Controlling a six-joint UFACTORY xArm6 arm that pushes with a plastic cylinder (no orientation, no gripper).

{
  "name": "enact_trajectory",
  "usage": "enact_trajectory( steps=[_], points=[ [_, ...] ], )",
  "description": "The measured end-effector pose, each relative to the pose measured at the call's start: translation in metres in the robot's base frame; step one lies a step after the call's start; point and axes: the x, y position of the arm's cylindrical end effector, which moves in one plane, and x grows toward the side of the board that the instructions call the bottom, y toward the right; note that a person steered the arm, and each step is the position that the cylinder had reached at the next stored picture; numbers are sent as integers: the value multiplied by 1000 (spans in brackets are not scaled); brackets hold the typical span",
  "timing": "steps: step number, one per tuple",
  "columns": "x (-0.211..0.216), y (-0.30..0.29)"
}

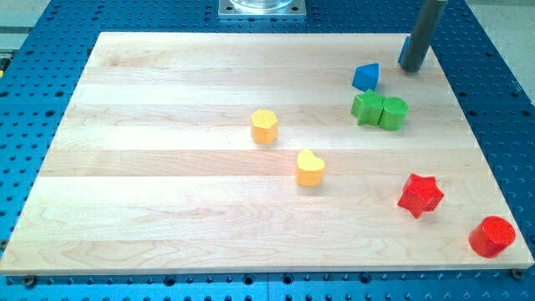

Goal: Move the cube diagonally top to the triangle

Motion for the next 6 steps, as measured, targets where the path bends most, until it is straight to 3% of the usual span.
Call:
enact_trajectory(
  steps=[1, 2, 3, 6],
  points=[
    [-20, 5],
    [-14, 22],
    [-15, 68],
    [-26, 41]
  ],
)
